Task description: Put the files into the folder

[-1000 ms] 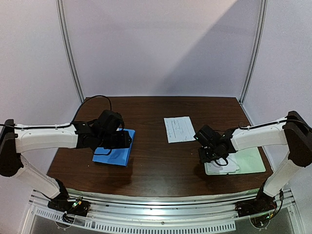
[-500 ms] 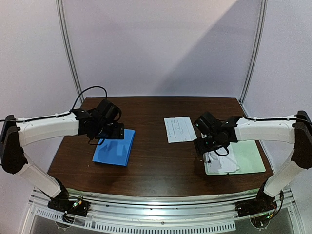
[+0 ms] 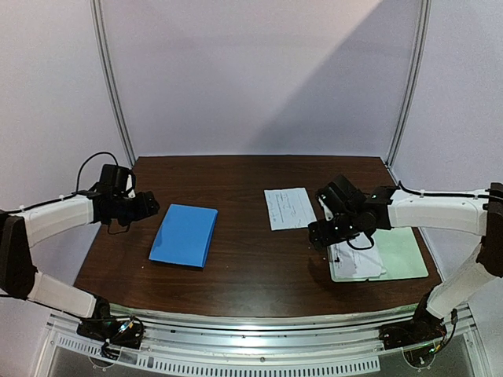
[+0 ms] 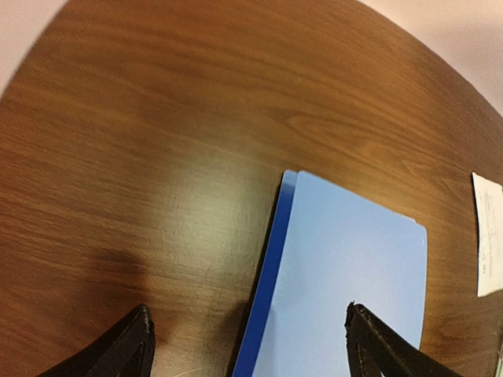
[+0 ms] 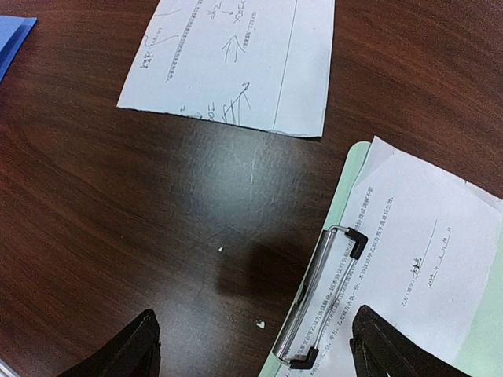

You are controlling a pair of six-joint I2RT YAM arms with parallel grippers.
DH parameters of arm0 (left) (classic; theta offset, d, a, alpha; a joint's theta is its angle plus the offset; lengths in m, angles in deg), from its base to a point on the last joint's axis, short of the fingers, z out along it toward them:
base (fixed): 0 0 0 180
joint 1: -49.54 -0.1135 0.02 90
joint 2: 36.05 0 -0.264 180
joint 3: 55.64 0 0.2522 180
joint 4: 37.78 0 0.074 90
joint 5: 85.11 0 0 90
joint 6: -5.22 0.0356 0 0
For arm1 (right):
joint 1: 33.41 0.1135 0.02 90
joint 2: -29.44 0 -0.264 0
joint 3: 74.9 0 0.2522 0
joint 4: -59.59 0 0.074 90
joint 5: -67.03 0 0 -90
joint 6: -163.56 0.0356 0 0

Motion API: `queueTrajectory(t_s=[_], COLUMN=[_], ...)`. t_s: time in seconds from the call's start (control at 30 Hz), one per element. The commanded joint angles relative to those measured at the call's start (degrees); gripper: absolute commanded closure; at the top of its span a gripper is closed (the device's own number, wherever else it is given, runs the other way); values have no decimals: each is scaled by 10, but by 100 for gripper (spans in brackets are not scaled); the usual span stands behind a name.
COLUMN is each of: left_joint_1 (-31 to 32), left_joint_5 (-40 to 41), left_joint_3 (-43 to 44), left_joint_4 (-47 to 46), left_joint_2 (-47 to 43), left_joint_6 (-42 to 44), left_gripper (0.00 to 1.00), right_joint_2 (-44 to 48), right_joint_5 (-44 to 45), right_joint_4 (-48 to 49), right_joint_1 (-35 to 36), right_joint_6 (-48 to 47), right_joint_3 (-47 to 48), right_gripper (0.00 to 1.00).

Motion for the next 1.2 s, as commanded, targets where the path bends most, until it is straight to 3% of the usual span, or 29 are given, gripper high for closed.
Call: queueTrajectory(t_s=[0.0, 0.17, 0.63, 0.8, 1.17], left_joint_1=[-37, -60, -60, -53, -6], left_joint_5=[-177, -249, -290, -317, -362], left_joint_3=[-42, -72, -88, -88, -87], left_joint_4=[-106, -176, -233, -257, -355], left_joint_2=[17, 51, 119, 132, 135], left_joint_6=[6, -15, -45, -55, -95], left_gripper=[16, 21, 43, 57, 100], right_joint_2=[28, 34, 31, 26, 23], right_joint_5=[-16, -18, -22, -27, -35], right_joint_4=[13, 18, 25, 30, 35], right_joint_1=[-1, -1, -2, -1, -2], right_joint_6=[3, 1, -6, -6, -4], right_joint_3=[-20, -29, -32, -32, -34], right_gripper=[16, 16, 16, 16, 16])
